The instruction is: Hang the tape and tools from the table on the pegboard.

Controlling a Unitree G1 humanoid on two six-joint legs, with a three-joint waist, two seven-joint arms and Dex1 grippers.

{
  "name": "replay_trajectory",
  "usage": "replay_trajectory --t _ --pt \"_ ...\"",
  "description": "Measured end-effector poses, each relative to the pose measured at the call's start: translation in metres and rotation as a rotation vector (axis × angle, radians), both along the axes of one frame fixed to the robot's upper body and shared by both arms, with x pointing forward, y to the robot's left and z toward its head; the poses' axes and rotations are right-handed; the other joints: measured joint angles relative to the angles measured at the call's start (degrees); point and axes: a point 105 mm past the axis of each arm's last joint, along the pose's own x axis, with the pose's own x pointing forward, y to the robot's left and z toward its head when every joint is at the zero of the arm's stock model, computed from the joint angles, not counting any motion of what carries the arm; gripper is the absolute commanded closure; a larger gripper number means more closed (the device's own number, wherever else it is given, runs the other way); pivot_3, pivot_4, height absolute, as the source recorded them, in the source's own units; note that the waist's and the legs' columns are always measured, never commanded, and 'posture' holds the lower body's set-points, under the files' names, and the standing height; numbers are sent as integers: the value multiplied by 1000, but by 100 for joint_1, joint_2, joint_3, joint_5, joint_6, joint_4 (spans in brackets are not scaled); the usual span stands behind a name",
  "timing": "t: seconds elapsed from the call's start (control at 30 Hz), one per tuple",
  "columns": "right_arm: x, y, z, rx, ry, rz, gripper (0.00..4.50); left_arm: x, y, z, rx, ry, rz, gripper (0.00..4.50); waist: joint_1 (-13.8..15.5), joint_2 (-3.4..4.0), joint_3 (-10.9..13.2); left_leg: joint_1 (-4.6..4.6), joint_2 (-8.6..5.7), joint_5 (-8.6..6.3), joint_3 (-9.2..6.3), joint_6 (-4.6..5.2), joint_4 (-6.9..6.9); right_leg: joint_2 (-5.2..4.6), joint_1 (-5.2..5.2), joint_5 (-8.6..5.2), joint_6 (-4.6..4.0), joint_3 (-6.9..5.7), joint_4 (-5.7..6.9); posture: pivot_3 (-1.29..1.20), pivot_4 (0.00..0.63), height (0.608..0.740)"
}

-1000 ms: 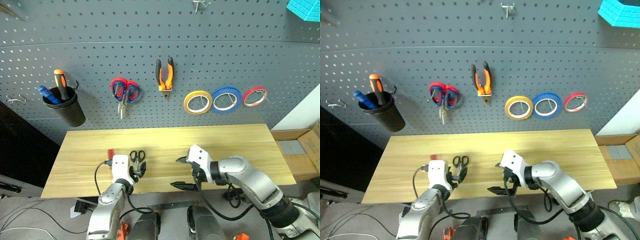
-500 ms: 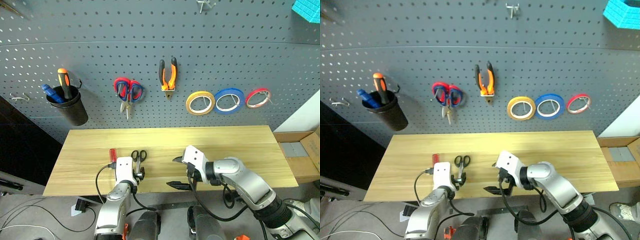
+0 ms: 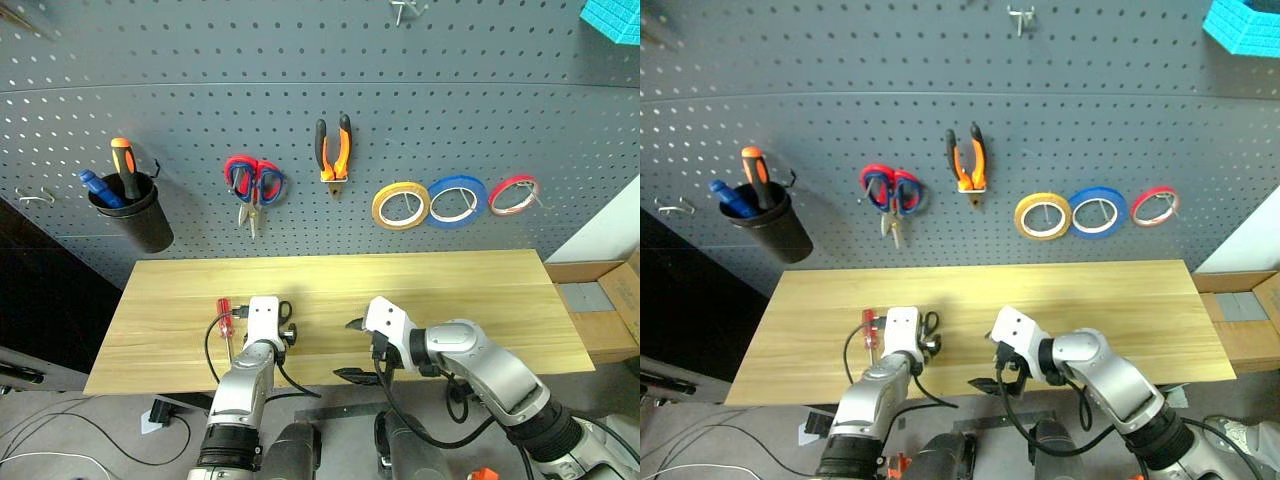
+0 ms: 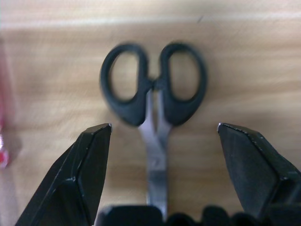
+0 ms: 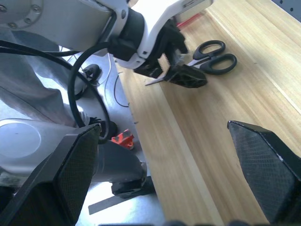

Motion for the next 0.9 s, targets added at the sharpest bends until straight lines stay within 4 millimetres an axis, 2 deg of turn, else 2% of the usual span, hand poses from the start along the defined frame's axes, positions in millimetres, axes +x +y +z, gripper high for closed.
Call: replay_trajectory --t 0.17,0.27,0.5,0.53,0.6,0.7,0.8,0.9 --pt "1 1 0 2 -2 -5 29 -1 8 0 65 27 24 618 -4 1 0 39 0 -1 1 -1 -8 -1 34 -8 12 2 -5 -97 232 740" --pt "1 1 0 5 -3 -6 0 -1 7 -1 61 40 16 1153 -6 1 0 55 1 -2 -1 -1 -11 -2 51 -16 23 0 -7 -98 234 740" --pt "2 0 -1 -2 -2 -12 0 0 -1 -3 -59 70 67 3416 -9 1 0 56 2 -2 -1 -2 -12 -3 51 -16 24 0 -7 -97 236 740" --pt "3 -1 -2 -7 -2 -16 0 0 0 -3 -66 76 76 3851 -10 2 -1 56 2 -2 -1 -2 -12 -3 51 -16 24 0 -7 -97 236 740" --pt "4 -2 -3 -14 0 -21 0 -1 2 -3 -72 81 85 4321 -10 2 -1 57 1 -2 -1 -2 -12 -3 53 -16 25 0 -7 -97 236 740" --pt "12 -4 -5 -23 -16 -64 0 -3 3 -5 -88 100 93 4345 -13 3 -1 58 1 -2 -1 -2 -12 -3 53 -16 25 1 -7 -94 233 740" --pt "25 -6 0 -17 -48 -107 0 -3 3 -5 -91 99 91 4345 -11 4 -2 58 1 -3 -1 -3 -13 -3 53 -17 25 0 -7 -91 228 740" --pt "30 -4 5 -5 -70 -113 0 -2 3 -3 -90 91 83 4345 -9 5 -3 58 1 -4 -2 -4 -16 -3 52 -18 27 0 -9 -86 221 740"
